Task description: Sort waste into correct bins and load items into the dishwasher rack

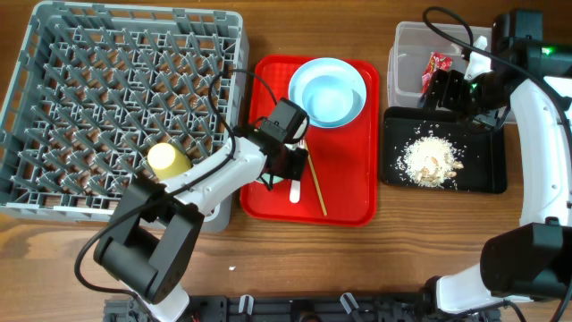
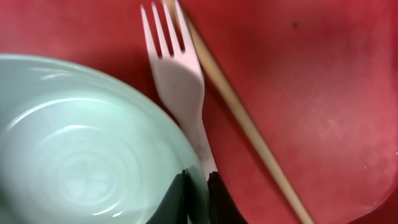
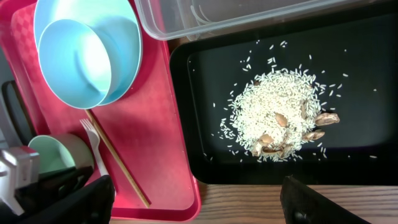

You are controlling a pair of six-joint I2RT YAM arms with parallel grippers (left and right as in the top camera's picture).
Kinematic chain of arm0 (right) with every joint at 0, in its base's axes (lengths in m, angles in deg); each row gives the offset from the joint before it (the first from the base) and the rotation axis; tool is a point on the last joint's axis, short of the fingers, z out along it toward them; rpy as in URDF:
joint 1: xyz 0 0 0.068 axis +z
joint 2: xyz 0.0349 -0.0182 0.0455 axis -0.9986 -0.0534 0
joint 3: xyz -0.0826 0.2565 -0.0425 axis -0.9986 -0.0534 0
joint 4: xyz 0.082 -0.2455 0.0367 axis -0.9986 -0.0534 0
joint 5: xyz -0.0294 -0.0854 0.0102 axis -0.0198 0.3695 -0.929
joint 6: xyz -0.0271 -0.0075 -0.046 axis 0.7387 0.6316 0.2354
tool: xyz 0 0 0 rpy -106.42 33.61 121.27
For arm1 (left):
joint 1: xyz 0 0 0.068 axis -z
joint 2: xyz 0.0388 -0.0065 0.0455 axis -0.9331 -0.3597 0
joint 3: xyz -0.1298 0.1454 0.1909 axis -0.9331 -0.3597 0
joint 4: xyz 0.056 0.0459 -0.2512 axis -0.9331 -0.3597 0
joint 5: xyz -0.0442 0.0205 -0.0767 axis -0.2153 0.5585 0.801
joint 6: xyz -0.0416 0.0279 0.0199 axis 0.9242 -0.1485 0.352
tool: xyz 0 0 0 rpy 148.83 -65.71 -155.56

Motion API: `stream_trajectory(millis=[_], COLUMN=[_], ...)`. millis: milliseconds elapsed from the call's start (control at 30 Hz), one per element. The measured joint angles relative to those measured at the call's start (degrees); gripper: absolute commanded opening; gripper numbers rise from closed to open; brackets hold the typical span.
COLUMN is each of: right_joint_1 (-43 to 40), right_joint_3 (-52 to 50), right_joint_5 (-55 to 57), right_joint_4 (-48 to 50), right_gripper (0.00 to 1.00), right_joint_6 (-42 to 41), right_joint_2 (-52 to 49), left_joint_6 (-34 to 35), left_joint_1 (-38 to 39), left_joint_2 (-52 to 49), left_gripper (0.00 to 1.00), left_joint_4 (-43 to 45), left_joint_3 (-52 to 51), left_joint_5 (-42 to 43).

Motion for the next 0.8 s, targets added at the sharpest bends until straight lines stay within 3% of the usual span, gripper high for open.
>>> stream_trajectory(millis=[267,533,800], right_joint_1=[0.00,0.00,0.00], right_joint_3=[0.00,0.00,0.00], right_joint_5=[0.02,0.00,0.00], right_joint_4=[0.00,0.00,0.00], right_gripper=[0.86,0.86,0.86], right_joint_6=[0.00,0.00,0.00], right_joint_2=[0.00,0.00,0.00], left_joint_6=[0.02,0.04,0.04], left_joint_1=[-0.04,-0.46,-8.24], left_joint_2=[2.54,14.21,24.85], left_gripper=[0.04,0.04,0.04], left_joint_4=[-0.33,0.44,0.50], left_joint_3=[0.15,0.11,0.11], left_joint_5=[-0.61,-0.35,-0.20])
